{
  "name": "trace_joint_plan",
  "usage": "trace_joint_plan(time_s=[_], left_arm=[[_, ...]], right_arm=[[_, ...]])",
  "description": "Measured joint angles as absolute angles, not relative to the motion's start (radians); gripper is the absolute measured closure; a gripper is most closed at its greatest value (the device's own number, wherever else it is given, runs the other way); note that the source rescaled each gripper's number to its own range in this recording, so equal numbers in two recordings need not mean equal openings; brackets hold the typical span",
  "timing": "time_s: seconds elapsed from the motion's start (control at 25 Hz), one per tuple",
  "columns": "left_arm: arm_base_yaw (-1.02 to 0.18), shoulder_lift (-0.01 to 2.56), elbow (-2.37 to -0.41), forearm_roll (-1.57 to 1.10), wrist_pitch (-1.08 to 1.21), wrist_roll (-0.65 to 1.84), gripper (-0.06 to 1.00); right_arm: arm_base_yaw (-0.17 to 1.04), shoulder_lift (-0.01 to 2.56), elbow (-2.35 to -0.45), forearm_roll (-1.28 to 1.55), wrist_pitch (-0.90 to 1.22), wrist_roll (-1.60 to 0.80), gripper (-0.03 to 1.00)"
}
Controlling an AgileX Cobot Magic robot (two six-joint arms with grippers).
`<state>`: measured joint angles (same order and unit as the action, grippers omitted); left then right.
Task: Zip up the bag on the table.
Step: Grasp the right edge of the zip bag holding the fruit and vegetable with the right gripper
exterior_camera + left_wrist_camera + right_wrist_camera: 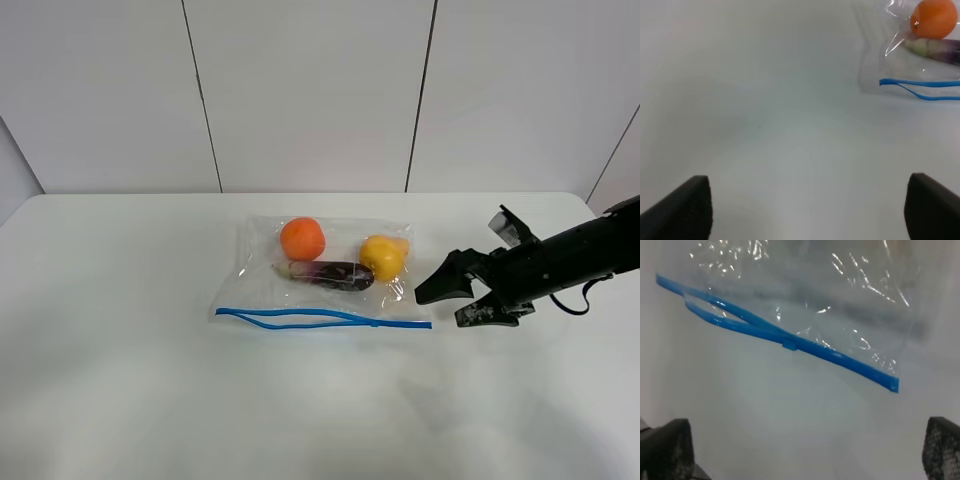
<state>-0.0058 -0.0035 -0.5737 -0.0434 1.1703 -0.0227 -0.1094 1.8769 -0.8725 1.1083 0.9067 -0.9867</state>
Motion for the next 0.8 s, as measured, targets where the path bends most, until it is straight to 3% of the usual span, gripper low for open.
trace_joint_plan(time_s=[0.8], left_arm=[[-0.006, -0.004, -0.574, -0.043, 1.170, -0.023, -0.06]], right_arm=[[-0.109, 2.127, -0.990, 1.236, 0.992, -1.073, -0.03]])
